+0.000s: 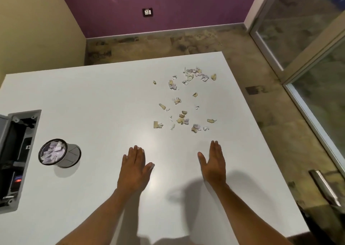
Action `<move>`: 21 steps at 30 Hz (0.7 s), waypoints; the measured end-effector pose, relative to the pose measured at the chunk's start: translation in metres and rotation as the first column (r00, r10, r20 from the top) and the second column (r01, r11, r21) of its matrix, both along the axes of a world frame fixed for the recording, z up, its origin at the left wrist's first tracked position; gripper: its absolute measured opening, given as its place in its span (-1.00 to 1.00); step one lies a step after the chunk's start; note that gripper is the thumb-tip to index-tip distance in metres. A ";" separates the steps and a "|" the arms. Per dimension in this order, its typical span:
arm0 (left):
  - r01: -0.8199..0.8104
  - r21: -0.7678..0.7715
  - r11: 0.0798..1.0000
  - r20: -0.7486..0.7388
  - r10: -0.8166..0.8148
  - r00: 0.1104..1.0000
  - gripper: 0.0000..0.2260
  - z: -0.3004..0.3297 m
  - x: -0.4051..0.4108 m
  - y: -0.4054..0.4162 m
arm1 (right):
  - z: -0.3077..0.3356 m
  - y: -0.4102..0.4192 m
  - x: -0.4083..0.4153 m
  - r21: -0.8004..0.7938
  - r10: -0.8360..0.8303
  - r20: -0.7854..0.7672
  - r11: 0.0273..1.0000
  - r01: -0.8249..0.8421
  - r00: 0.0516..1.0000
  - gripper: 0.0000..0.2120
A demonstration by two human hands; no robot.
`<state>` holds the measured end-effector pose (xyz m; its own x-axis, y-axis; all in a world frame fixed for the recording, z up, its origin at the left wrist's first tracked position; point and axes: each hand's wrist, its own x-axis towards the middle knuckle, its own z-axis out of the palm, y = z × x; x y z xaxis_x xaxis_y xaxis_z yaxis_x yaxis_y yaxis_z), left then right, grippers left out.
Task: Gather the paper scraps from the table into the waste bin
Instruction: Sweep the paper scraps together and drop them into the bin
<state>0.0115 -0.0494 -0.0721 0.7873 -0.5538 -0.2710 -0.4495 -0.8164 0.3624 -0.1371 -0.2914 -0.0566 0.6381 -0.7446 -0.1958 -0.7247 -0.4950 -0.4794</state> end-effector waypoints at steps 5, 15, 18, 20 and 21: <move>0.046 0.013 0.999 0.044 -0.046 0.998 -0.21 -0.010 0.020 -0.041 | -0.017 -0.038 0.015 -0.014 0.015 -0.054 1.000 -0.016 0.998 -0.28; 0.071 0.045 0.996 0.096 -0.075 0.993 -0.25 -0.045 0.077 -0.104 | -0.059 -0.094 0.063 -0.111 0.085 -0.145 0.989 -0.102 0.986 -0.09; 0.083 0.056 0.995 0.162 -0.091 0.983 -0.29 -0.054 0.078 -0.104 | -0.071 -0.102 0.083 -0.175 0.098 -0.169 0.976 -0.128 0.981 -0.07; 0.078 0.066 0.995 0.176 -0.089 0.980 -0.30 -0.058 0.077 -0.103 | -0.076 -0.105 0.098 -0.220 0.139 -0.190 0.959 -0.180 0.972 -0.10; 0.074 0.069 0.995 0.177 -0.085 0.980 -0.30 -0.059 0.078 -0.104 | -0.077 -0.105 0.106 -0.228 0.184 -0.200 0.947 -0.228 0.962 -0.13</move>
<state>0.0893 -0.1531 -0.1315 0.7802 -0.6036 -0.1644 -0.5675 -0.7934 0.2200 -0.0316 -0.3964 -0.1339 0.7551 -0.6395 -0.1443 -0.6552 -0.7288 -0.1989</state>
